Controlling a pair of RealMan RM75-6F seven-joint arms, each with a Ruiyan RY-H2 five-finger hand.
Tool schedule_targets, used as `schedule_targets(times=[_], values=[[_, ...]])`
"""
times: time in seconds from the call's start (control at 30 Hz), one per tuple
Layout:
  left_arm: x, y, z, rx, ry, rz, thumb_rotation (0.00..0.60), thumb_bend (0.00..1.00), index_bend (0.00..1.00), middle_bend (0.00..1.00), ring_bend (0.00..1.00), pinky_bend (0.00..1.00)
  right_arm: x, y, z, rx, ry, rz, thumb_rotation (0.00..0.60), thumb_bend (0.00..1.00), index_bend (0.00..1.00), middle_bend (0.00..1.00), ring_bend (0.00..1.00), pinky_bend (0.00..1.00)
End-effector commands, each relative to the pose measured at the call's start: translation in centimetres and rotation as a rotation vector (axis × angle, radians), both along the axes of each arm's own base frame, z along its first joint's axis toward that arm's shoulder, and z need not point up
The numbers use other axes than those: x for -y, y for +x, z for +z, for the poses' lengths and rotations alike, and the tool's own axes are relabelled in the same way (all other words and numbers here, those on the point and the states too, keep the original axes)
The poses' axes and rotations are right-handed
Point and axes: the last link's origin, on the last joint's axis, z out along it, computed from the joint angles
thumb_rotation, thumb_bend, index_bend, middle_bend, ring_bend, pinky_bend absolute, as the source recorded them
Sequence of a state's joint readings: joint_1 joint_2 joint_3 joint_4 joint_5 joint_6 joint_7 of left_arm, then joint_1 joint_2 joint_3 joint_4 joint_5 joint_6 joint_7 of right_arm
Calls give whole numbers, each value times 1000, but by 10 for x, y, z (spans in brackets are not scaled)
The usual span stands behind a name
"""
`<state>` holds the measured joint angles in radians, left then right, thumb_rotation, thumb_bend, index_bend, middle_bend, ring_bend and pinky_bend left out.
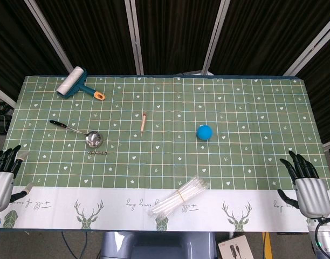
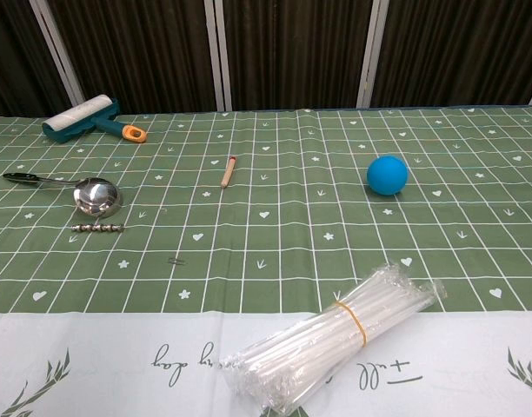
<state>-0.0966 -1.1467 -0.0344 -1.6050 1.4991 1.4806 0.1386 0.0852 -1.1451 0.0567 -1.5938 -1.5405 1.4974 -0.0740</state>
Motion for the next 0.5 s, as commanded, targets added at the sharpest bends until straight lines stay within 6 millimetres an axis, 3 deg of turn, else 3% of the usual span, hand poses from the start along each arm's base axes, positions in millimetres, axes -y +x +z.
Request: schedule_targets(times=[0.03, 0.3, 0.37, 0.5], values=[[0, 0, -1, 3, -3, 1, 600, 196, 121, 0, 0, 0, 0, -1, 0, -1, 1, -4, 600, 116, 121, 0, 0, 131], [-2, 2, -5, 7, -20, 0, 600, 196, 155, 0, 0, 0, -2, -1, 3, -3, -8, -3, 600, 114, 121, 0, 0, 131], [-6, 2, -7, 7, -28, 3, 600, 200, 211, 0, 0, 0, -2, -1, 2, -1, -6, -4, 600, 114, 122, 0, 0, 131], [-22, 2, -17, 4, -51, 12, 600, 265, 424, 0, 0, 0, -2, -1, 2, -1, -4, -3, 600, 114, 122, 0, 0, 131]])
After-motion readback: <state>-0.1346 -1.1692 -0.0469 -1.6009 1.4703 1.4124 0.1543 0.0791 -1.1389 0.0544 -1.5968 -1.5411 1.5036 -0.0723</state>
